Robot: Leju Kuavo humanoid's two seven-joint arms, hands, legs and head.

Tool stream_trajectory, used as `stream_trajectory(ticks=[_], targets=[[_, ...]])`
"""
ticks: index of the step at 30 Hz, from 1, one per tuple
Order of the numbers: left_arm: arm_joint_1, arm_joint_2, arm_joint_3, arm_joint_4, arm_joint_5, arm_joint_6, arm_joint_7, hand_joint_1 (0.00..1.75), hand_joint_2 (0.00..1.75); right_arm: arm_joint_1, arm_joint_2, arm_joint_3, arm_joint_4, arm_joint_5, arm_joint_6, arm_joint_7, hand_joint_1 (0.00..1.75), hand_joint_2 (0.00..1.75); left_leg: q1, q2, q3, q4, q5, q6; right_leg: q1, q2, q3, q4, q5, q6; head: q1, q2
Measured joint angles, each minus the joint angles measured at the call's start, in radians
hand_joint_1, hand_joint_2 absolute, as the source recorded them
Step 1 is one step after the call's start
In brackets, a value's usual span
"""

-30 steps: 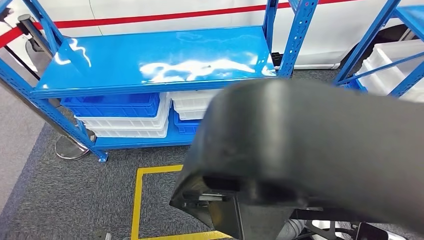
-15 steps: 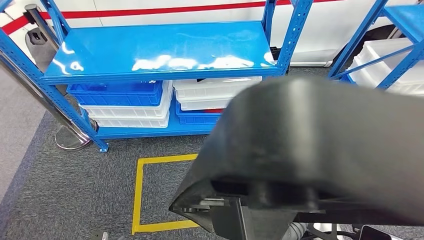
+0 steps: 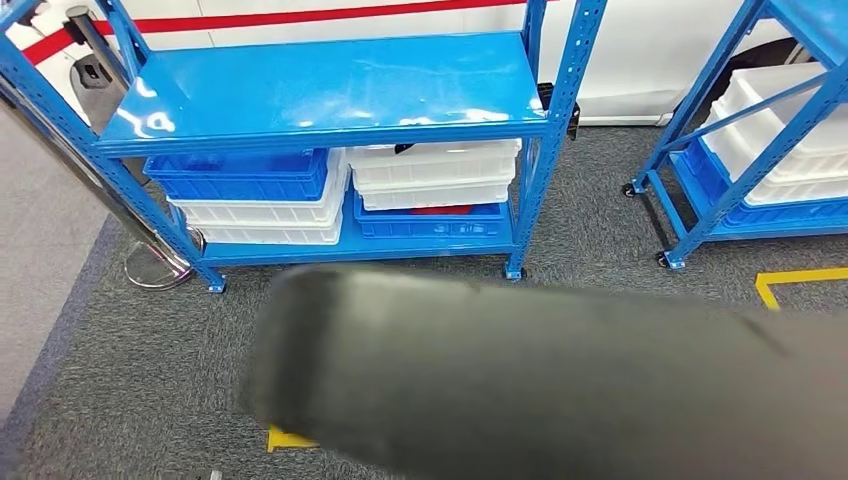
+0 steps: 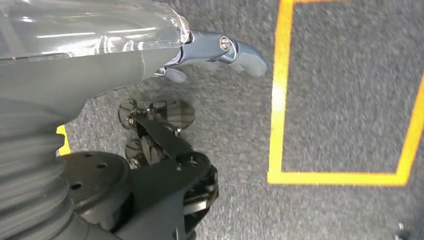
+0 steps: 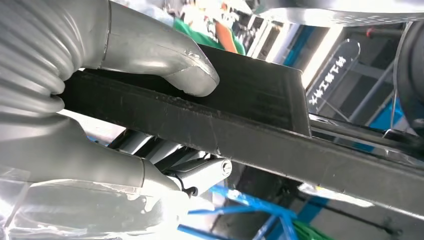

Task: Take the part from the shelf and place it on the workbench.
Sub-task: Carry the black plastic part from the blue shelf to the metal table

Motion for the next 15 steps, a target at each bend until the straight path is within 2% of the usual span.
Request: stream_trajectory(ticks=[2,3,4,5,6,7,9,11,12,13,14,15], targets=[[0.003,0.000,0.001,0.000,0.006,0.002,-0.001,0.00,1.75,-0.011,0.000,0.011,0.019,0.000,0.012,0.000,1.71,1.75,0.001,0.016,0.074,-0.125,0.056,0.002,0.000,-0.013,0.000,0.002,-0.001,0.003,0.000,0.000],[0.003,0.001,0.001,0.000,0.008,0.003,-0.001,0.00,1.75,-0.018,0.000,0.017,0.029,0.000,0.019,0.000,1.71,1.75,-0.003,0.028,0.109,-0.187,0.072,0.006,0.001,-0.019,-0.001,0.002,-0.001,0.007,0.000,0.000],[0.003,0.001,0.002,0.000,0.008,0.004,-0.001,0.00,1.75,-0.025,0.000,0.024,0.042,-0.002,0.027,0.000,1.71,1.75,-0.008,0.038,0.130,-0.229,0.078,0.012,0.002,-0.026,-0.001,0.001,-0.001,0.012,0.000,0.000],[0.004,0.001,0.002,0.000,0.008,0.007,-0.001,0.00,1.75,-0.031,0.000,0.032,0.057,-0.004,0.037,0.000,1.71,1.75,-0.014,0.042,0.138,-0.250,0.075,0.019,0.003,-0.033,-0.002,0.000,0.001,0.017,0.001,0.000],[0.006,0.002,0.004,0.000,0.009,0.010,0.000,0.00,1.75,-0.037,0.001,0.044,0.076,-0.007,0.050,0.000,1.71,1.75,-0.018,0.037,0.139,-0.257,0.075,0.026,0.004,-0.041,-0.002,-0.001,0.003,0.023,0.001,0.000],[0.009,0.002,0.006,0.000,0.010,0.013,0.000,0.00,1.75,-0.043,0.003,0.057,0.097,-0.009,0.064,0.001,1.71,1.75,-0.015,0.030,0.138,-0.263,0.078,0.033,0.005,-0.047,-0.002,-0.002,0.002,0.028,0.001,0.000],[0.015,0.003,0.010,0.000,0.012,0.016,-0.001,0.00,1.75,-0.052,0.008,0.092,0.138,-0.011,0.098,0.001,1.71,1.75,-0.010,0.014,0.141,-0.277,0.086,0.046,0.003,-0.028,-0.011,0.021,-0.019,0.035,0.002,0.000],[0.019,0.003,0.013,0.000,0.015,0.016,-0.003,0.00,1.75,-0.057,0.014,0.129,0.176,-0.011,0.140,0.001,1.71,1.75,-0.009,-0.003,0.141,-0.283,0.092,0.056,-0.001,0.013,-0.057,0.119,-0.074,0.038,0.003,0.000],[0.020,0.003,0.015,0.000,0.016,0.016,-0.005,0.00,1.75,-0.059,0.017,0.149,0.195,-0.012,0.169,0.001,1.71,1.75,-0.009,-0.013,0.139,-0.282,0.093,0.059,-0.001,0.026,-0.092,0.188,-0.102,0.038,0.003,0.000],[0.023,0.003,0.017,0.000,0.018,0.016,-0.006,0.00,1.75,-0.061,0.019,0.170,0.213,-0.011,0.198,0.001,1.71,1.75,-0.010,-0.024,0.138,-0.280,0.093,0.060,-0.001,0.032,-0.122,0.245,-0.119,0.039,0.003,0.000],[0.026,0.003,0.019,0.000,0.019,0.017,-0.007,0.00,1.75,-0.065,0.023,0.192,0.231,-0.012,0.229,0.001,1.71,1.75,-0.011,-0.036,0.137,-0.278,0.093,0.060,-0.002,0.034,-0.139,0.274,-0.117,0.039,0.003,0.000],[0.028,0.003,0.021,0.000,0.020,0.018,-0.008,0.00,1.75,-0.072,0.029,0.213,0.246,-0.013,0.253,0.001,1.71,1.75,-0.011,-0.048,0.137,-0.274,0.092,0.059,-0.002,0.036,-0.138,0.265,-0.094,0.038,0.003,0.000]])
